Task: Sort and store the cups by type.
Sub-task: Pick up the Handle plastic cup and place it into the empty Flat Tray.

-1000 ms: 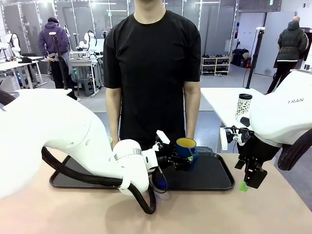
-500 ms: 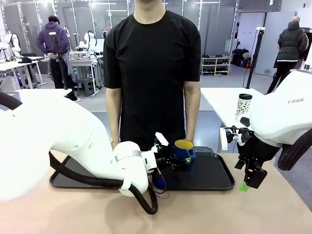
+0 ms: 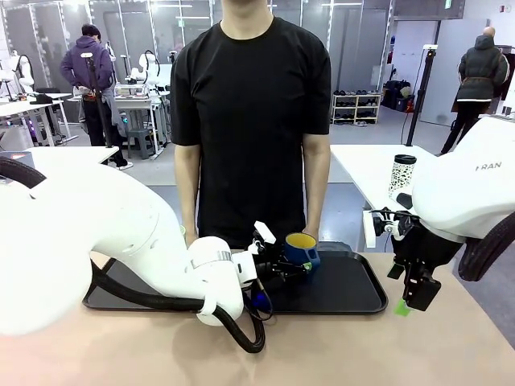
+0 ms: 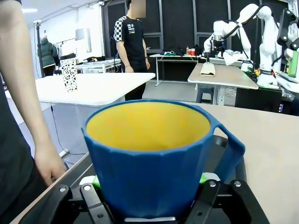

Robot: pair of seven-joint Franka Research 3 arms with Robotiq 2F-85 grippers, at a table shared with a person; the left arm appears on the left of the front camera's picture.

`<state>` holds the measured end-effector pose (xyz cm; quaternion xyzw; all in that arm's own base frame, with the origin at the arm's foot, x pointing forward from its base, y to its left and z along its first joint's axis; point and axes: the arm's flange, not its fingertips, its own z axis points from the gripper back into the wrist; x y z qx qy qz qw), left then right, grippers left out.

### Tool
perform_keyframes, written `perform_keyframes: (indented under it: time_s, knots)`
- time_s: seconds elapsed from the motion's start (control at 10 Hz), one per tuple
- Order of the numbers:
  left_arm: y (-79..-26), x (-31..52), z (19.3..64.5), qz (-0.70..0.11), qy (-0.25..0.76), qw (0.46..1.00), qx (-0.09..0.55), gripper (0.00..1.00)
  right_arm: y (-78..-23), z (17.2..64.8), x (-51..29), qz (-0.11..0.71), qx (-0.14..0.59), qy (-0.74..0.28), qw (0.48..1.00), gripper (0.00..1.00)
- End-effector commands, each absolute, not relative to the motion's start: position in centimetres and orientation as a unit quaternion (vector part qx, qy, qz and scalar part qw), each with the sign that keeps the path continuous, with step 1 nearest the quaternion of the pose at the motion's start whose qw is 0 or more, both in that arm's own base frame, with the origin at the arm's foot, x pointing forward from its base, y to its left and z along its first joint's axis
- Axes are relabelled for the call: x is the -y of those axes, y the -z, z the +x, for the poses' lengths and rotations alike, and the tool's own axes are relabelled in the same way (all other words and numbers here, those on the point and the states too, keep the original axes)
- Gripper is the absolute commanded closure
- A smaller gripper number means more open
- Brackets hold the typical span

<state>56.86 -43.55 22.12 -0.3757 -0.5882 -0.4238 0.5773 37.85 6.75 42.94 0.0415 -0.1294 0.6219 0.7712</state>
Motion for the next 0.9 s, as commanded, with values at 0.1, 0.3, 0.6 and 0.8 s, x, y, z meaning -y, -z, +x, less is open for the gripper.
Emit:
perform_keyframes:
  time_s: [0.1, 0.3, 0.6, 0.8]
  knots:
    - [-16.3, 45.1, 49.1, -0.360, 0.407, 0.568, 0.619, 0.29, -42.9, 37.6, -6.8, 0.035, 0.128, -0.616, 0.777, 0.00]
    - [-15.7, 45.0, 49.2, -0.360, 0.403, 0.574, 0.616, 0.29, -42.9, 37.6, -6.8, 0.035, 0.128, -0.616, 0.777, 0.00]
    - [-15.1, 44.7, 49.2, -0.363, 0.395, 0.576, 0.617, 0.29, -42.9, 37.6, -6.8, 0.035, 0.128, -0.616, 0.777, 0.00]
    - [-14.8, 44.5, 49.1, -0.363, 0.390, 0.580, 0.616, 0.29, -42.9, 37.6, -6.8, 0.035, 0.128, -0.616, 0.777, 0.00]
